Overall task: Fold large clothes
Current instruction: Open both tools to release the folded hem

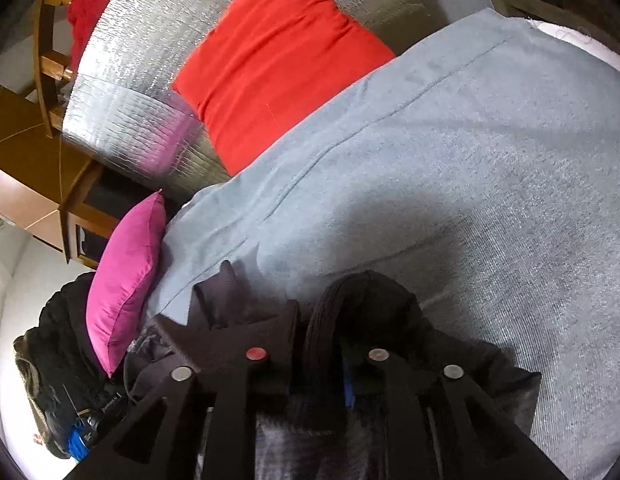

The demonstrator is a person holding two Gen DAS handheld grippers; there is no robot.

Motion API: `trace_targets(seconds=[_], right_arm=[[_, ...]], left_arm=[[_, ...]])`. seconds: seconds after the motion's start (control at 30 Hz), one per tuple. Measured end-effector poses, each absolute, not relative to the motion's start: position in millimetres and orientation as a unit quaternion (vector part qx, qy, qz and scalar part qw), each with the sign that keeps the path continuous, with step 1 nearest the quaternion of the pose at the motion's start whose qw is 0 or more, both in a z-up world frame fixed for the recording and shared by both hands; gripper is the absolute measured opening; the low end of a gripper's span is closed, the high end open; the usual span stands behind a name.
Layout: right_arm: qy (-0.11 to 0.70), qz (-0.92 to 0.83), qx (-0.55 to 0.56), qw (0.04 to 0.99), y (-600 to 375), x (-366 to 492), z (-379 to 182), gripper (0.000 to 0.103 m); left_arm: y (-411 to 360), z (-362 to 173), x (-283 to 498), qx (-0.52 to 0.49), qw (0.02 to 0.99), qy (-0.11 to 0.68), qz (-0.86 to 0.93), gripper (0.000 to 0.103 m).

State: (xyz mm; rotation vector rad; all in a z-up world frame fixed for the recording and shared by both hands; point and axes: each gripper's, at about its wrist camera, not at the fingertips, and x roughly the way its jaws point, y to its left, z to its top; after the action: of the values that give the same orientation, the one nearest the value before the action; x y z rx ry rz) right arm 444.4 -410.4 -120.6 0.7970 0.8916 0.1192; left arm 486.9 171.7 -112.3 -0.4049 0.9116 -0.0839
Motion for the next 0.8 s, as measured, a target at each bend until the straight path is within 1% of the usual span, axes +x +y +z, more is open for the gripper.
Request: trace_targets(seconds=[0.03, 0.07, 0.1, 0.13, 0.17, 0.3, 0.47, 0.63, 0.8], right_arm=[[0.416, 0.058, 0.38, 0.824, -411.4, 443.3, -117.7, 0.048], [0.409, 0.067, 0.39, 0.822, -413.4, 441.5, -114.3, 0.085], [0.403, 0.065, 0.393, 0.824, -414.3, 440.0, -109.4, 0.099], [0.398, 0.055, 0.39, 0.829, -416.8, 436.7, -103.9, 0.099], [0.385, 0.053, 0.384, 0.838, -418.7, 432.3, -95.5, 0.099], [0.379, 0.065, 0.363, 0.849, -422.2, 416.1, -76.4, 0.099], [0.37, 0.073, 0.31, 0.872, -425.4, 362.5, -62.2, 0.099], [0.375, 0.066, 0.28, 0.881, -432.8, 290.9, -75.1, 0.099], [0.399, 0.048, 0.31, 0.862, -448.5, 238.7, -109.7, 0.099]], left_arm=[[173.0, -108.8, 484.9, -0.196, 0.879, 0.434, -0.036, 0.057], [174.6, -105.6, 482.9, -0.195, 0.882, 0.428, -0.028, 0.07], [178.7, -98.6, 477.6, -0.195, 0.891, 0.409, -0.011, 0.085], [184.1, -90.7, 471.3, -0.197, 0.902, 0.384, 0.0, 0.085], [187.2, -86.3, 469.1, -0.198, 0.905, 0.377, 0.004, 0.085], [211.9, -73.3, 449.2, -0.214, 0.905, 0.369, -0.003, 0.085], [243.1, -82.4, 393.7, -0.221, 0.907, 0.358, -0.002, 0.085], [253.4, -115.2, 331.8, -0.236, 0.899, 0.37, -0.011, 0.085], [245.8, -143.0, 309.8, -0.254, 0.884, 0.392, -0.018, 0.085]])
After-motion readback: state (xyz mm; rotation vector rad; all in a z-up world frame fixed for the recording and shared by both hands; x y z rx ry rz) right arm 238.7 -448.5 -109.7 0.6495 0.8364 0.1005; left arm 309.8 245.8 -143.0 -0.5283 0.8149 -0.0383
